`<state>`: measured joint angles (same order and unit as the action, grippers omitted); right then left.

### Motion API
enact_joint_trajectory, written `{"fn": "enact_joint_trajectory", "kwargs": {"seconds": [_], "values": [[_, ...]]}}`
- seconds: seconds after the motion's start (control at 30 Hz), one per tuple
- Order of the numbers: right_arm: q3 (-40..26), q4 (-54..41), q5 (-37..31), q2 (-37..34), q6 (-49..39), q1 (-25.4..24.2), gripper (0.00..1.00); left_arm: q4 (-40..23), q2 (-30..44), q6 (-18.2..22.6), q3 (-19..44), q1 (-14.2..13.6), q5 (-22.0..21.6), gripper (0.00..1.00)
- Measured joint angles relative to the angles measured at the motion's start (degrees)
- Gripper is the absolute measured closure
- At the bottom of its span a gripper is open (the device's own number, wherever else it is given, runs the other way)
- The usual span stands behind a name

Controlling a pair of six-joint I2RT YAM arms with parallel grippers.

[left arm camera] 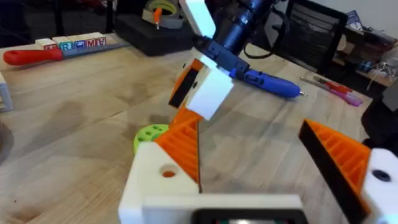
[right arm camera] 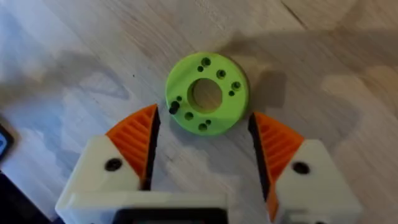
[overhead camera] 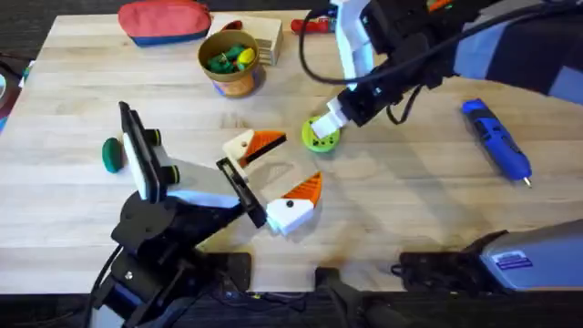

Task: Pick up the gripper from the table and insert it into the empty holder that is missing its gripper. Then pick up a screw, insert it into the mounting hole, and use the screwdriver to tighten it. Finally, clean up the table by picking up the vegetable and placing it into the bucket.

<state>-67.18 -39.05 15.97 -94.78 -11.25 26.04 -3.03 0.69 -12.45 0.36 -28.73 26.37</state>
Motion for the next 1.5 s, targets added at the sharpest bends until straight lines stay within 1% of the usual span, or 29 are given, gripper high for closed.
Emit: {"fn": "enact_joint_trajectory", "kwargs": {"seconds": [0.07,0.1,0.13,0.2,0.23,0.37,0.53,0.67,0.83,0.87,0.9,0.93,1.13,1.23,1.27,1.4,1.5], "values": [[0.00,-0.01,-2.20,0.00,-0.99,1.76,0.212,0.00,0.00,0.02,0.00,0.00,0.00,0.013],[0.00,-0.17,-4.41,0.00,-2.07,4.36,0.235,0.00,0.00,0.01,0.00,0.00,0.00,0.014],[0.00,-0.20,-4.87,-0.06,-2.32,5.14,0.266,0.00,0.00,0.02,0.00,0.00,0.00,0.014],[-0.02,-0.20,-5.67,-0.32,-2.60,6.46,0.342,0.00,-0.01,0.02,0.00,0.00,-0.01,0.013],[-0.04,-0.07,-6.15,-1.55,-2.82,7.91,0.409,0.00,-0.02,0.02,0.00,-0.01,-0.02,0.013],[-0.04,-0.04,-6.71,-3.63,-2.96,9.37,0.498,0.00,0.00,0.02,0.00,0.00,0.00,0.013],[-0.07,0.62,-6.98,-4.24,-2.99,11.04,0.672,0.00,0.00,0.02,-0.02,-0.01,0.00,0.014],[-0.07,0.75,-7.02,-4.24,-3.13,11.12,0.775,0.00,-0.01,0.02,0.00,-0.02,0.00,0.013],[-0.07,0.94,-7.17,-4.28,-3.23,11.12,0.808,0.00,0.00,0.02,0.00,-0.02,0.00,0.013],[-0.07,1.20,-7.37,-4.93,-3.40,11.12,0.904,0.00,0.00,0.02,0.00,-0.02,0.00,0.013],[-0.09,1.23,-7.64,-5.29,-3.40,11.12,0.964,0.00,-0.02,0.02,0.00,-0.02,0.00,0.013],[-0.16,1.32,-7.88,-5.43,-3.39,11.08,0.989,0.00,0.00,0.02,0.00,-0.02,0.00,0.013],[-0.29,1.26,-8.75,-5.46,-3.40,10.99,0.998,0.00,-0.02,0.02,0.00,0.00,0.00,0.013],[-1.18,-0.44,-9.19,-5.46,-3.40,10.42,0.998,0.00,-0.02,0.02,0.00,0.00,0.00,0.013],[-3.72,-3.80,-9.57,-5.46,-3.42,9.37,0.999,0.00,-0.02,0.02,0.00,-0.02,0.00,0.013],[-9.78,-9.51,-9.93,-4.87,-3.40,7.98,0.999,0.00,0.00,0.02,0.00,-0.02,0.00,0.013],[-15.31,-15.10,-10.19,-3.09,-3.40,7.45,0.999,0.00,0.00,0.02,0.00,0.00,0.00,0.013]]}}
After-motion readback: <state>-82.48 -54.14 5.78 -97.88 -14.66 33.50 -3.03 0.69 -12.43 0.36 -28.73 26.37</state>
